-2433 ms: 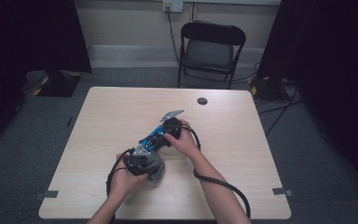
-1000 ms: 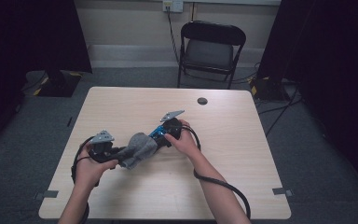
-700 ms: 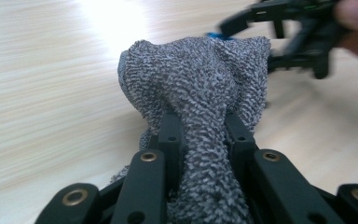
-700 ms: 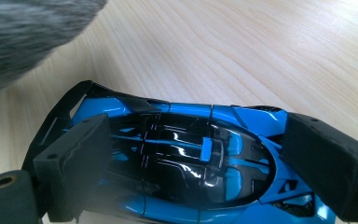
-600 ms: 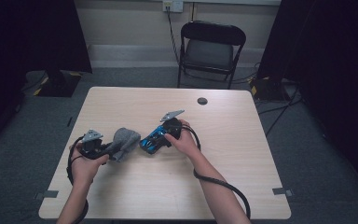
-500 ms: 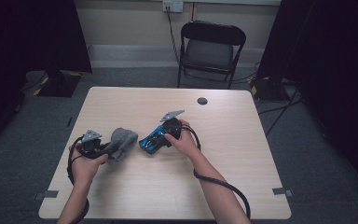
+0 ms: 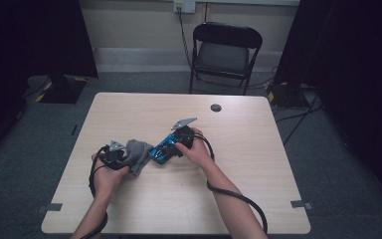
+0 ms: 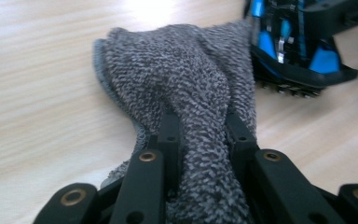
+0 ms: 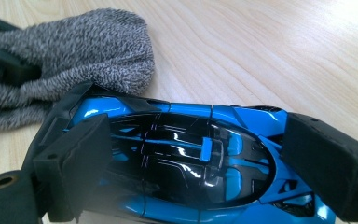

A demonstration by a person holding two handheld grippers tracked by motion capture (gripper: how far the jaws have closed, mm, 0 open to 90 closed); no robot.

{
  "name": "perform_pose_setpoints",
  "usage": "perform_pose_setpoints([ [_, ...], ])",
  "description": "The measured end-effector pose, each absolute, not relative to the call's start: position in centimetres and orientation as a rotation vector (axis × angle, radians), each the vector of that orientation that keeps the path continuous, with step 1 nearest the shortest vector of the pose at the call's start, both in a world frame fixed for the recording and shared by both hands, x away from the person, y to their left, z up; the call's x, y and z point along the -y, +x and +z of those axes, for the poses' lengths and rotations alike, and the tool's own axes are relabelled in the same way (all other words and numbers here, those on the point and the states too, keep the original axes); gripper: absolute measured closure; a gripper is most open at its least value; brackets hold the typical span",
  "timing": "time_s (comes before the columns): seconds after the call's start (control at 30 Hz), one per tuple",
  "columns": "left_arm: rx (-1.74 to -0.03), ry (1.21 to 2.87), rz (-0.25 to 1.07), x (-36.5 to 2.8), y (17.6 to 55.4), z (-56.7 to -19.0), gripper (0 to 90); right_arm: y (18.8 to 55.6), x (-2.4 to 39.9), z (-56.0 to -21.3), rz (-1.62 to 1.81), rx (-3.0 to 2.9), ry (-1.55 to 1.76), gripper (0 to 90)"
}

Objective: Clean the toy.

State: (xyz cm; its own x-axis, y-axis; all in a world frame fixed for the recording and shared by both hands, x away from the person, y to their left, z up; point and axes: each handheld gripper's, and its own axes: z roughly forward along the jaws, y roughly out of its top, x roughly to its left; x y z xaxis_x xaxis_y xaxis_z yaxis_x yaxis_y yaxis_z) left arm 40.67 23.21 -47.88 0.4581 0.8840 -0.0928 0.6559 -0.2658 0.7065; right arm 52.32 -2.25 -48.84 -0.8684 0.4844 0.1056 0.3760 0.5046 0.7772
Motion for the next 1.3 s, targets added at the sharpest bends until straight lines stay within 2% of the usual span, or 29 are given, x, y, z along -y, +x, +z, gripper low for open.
perform_pose_setpoints([
  [0.3,-1.23,2.055,0.344,-21.7,39.7,-47.7,73.8,52.4,2.2,-48.8,1.298,-2.619,0.753,7.9],
  [1.3,-1.087,2.105,0.238,-17.6,37.3,-47.6,74.2,52.4,2.2,-48.8,1.294,-2.622,0.749,7.9],
])
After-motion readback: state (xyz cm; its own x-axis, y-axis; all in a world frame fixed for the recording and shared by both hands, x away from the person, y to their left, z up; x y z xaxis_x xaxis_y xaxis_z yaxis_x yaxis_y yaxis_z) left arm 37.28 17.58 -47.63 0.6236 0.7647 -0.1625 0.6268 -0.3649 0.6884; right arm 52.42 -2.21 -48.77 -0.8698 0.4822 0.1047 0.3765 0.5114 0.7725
